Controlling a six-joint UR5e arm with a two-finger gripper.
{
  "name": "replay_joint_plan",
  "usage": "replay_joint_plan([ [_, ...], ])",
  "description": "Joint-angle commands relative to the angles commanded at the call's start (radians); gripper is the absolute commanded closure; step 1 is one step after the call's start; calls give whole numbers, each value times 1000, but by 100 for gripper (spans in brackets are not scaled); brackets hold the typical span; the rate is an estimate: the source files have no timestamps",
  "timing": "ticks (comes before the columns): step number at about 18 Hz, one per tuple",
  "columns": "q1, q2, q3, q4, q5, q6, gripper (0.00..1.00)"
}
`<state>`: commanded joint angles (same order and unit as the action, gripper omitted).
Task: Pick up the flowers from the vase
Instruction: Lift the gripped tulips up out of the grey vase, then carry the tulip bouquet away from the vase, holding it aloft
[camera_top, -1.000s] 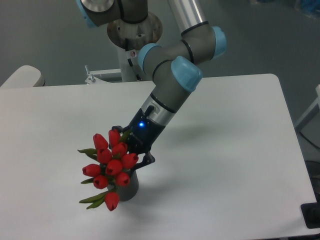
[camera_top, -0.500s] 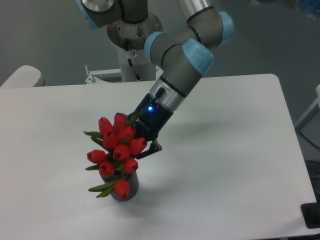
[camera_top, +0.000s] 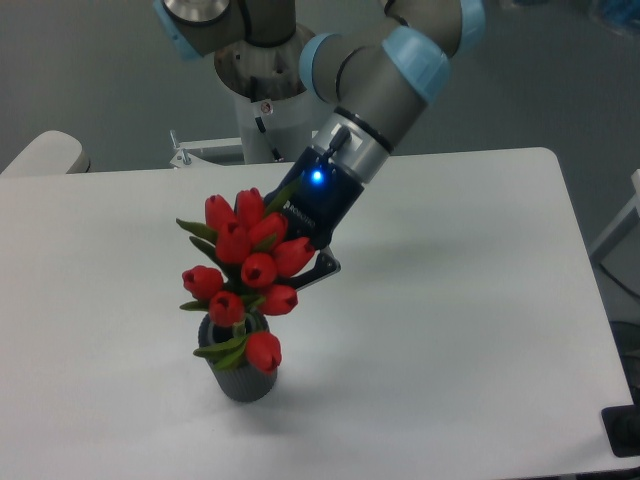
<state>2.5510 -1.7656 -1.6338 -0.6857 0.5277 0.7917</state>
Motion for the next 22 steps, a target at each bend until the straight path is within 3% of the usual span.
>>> replay_joint_plan([
  [7, 20, -3, 136, -3, 0, -181, 65],
  [10, 54, -17, 152, -3, 2, -184, 65],
  [19, 153, -164, 252, -6, 23, -161, 66],
  [22, 172, -187, 264, -6, 57, -120, 66],
])
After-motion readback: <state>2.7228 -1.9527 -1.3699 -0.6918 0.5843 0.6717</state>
